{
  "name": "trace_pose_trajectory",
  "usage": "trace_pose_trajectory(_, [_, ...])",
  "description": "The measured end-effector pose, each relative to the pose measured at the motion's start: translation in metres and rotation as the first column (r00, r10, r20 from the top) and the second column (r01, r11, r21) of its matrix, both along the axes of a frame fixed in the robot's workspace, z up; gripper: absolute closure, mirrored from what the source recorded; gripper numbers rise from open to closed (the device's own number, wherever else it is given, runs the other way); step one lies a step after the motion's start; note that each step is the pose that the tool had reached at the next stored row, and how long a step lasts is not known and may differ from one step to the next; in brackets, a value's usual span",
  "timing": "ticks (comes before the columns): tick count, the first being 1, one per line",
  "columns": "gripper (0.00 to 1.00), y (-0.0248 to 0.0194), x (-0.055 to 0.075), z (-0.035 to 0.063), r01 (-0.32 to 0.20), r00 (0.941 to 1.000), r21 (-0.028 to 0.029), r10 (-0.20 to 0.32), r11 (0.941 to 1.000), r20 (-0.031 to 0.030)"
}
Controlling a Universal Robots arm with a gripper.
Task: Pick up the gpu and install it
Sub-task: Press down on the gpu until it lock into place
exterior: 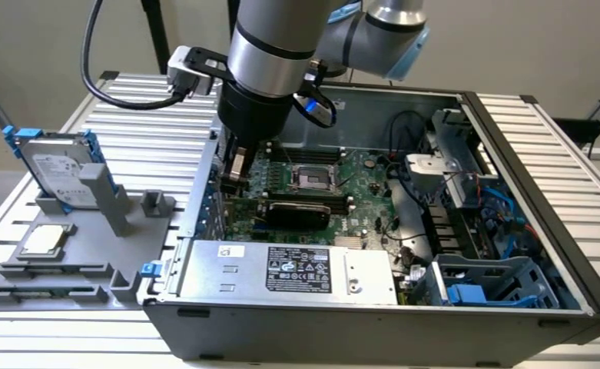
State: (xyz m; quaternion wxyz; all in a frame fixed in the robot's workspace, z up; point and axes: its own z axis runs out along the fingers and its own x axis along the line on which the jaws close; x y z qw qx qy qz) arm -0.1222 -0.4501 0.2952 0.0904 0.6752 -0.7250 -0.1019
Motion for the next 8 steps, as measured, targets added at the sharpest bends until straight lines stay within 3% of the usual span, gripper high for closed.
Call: trace_pose_trajectory(8, [0.89, 0.0000, 0.0000, 0.0006, 0.031, 0.9995, 0.0000, -0.031, 0.9995, 0.0000])
